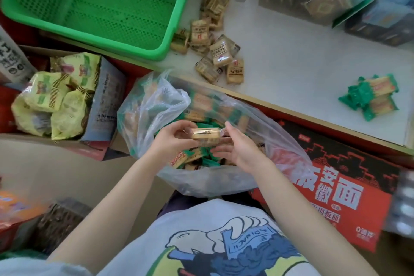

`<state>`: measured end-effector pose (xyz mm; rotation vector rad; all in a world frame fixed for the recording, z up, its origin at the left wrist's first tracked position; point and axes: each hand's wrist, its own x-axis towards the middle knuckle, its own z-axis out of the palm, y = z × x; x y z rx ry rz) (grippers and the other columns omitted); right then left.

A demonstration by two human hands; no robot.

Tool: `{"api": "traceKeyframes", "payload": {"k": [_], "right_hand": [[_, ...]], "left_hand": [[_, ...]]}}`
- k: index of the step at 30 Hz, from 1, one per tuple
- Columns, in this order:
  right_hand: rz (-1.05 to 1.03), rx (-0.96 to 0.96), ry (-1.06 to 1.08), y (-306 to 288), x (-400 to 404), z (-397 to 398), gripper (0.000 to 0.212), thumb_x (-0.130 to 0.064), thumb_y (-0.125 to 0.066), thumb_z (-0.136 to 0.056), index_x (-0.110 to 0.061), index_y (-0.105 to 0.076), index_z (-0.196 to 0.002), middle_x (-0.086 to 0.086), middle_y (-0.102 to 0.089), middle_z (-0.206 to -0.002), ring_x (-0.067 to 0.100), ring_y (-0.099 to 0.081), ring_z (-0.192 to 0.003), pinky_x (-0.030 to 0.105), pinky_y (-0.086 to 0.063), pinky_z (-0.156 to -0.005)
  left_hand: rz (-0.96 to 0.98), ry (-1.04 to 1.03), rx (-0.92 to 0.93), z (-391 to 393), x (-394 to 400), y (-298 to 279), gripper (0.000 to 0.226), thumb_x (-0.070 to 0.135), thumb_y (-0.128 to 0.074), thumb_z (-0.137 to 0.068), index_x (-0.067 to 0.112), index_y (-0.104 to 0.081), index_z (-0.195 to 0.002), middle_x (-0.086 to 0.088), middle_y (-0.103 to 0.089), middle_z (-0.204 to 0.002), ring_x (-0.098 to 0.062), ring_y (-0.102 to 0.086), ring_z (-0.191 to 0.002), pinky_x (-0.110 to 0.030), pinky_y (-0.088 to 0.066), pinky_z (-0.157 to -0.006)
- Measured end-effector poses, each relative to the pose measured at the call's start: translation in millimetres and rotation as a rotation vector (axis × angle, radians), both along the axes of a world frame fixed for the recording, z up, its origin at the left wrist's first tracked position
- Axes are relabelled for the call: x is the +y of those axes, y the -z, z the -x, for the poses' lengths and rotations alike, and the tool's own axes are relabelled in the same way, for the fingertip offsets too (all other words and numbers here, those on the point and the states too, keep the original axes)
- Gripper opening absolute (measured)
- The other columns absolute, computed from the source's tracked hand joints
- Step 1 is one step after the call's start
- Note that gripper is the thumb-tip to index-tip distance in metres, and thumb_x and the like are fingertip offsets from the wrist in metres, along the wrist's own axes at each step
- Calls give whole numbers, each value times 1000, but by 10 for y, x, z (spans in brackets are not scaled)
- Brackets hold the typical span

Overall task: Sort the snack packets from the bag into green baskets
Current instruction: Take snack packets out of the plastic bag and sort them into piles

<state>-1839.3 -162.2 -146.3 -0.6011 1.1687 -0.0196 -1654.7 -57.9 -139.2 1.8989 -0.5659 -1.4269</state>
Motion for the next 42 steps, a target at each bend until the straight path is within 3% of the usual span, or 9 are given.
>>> {"api": "traceKeyframes", "payload": {"k": [4, 8, 11, 19, 28, 31, 33, 38, 42], "right_hand": [[-131, -117, -32, -233, -272, 267, 46, -41, -51, -103, -5, -56, -131, 19, -70, -106, 26, -70, -71, 28, -57, -57], [-68, -170, 55, -367, -606, 551, 29, -26, -56, -99, -3, -63, -116, 12, -68, -87, 14, -64, -58, 18, -51, -48], [76, -91, 187, -355, -871, 629, 19, -20, -57, -100, -4, -62, -111, 9, -70, -78, 16, -67, -60, 20, -54, -49], [280, 258, 322, 0, -1631, 230, 39, -15, -65, -97, -8, -44, -129, 18, -69, -101, 24, -69, -66, 30, -56, -52], [331, 108, 373, 382, -1932, -259, 58, 7, -53, -97, 0, -33, -151, 23, -54, -139, 30, -65, -113, 33, -58, -90], [444, 201, 299, 160, -1722, -86, 61, 3, -59, -94, -9, -37, -149, 15, -48, -139, 27, -65, -114, 35, -56, -97], [456, 130, 163, -49, -1439, 67, 37, -3, -57, -98, -10, -49, -134, 12, -57, -126, 26, -70, -104, 36, -59, -91], [240, 72, -356, -95, -585, 304, 15, -14, -55, -102, -13, -69, -105, 10, -75, -101, 24, -75, -90, 36, -61, -84], [8, 213, -239, 399, -123, 354, 23, -13, -56, -101, -2, -60, -122, 15, -70, -106, 27, -72, -93, 39, -59, -91]], "left_hand": [[164, 165, -115, 188, -316, -193, 44, 4, -83, -74, 40, -69, -97, 8, -68, -107, -7, -63, -102, -29, -50, -93], [292, 296, -87, 347, -772, -299, 60, 1, -77, -79, 34, -59, -126, 7, -58, -132, 5, -54, -117, -17, -50, -93], [231, 470, -299, 353, -1078, -90, 84, 25, -80, -81, 35, -35, -151, 8, -38, -154, -9, -36, -141, -33, -35, -114], [-73, 730, -695, 369, -1309, 520, 70, 58, -33, -102, 28, -11, -161, 1, 7, -168, -19, 12, -154, -52, 2, -124], [-103, 740, -698, 383, -1293, 602, 69, 62, -25, -102, 35, -1, -160, 8, 18, -165, -14, 26, -150, -52, 12, -122], [-94, 745, -697, 364, -1293, 615, 69, 62, -26, -102, 35, 0, -160, 8, 19, -165, -15, 27, -149, -53, 11, -122], [-83, 752, -701, 353, -1281, 641, 70, 62, -26, -101, 34, 0, -160, 8, 20, -165, -15, 27, -149, -54, 8, -123], [-57, 778, -722, 334, -1257, 703, 76, 66, -28, -99, 34, 3, -160, 7, 26, -163, -16, 32, -147, -53, 12, -122], [-49, 877, -766, 305, -1232, 715, 109, 81, -46, -83, 29, 12, -159, 3, 34, -159, -20, 36, -145, -54, 13, -121]]}}
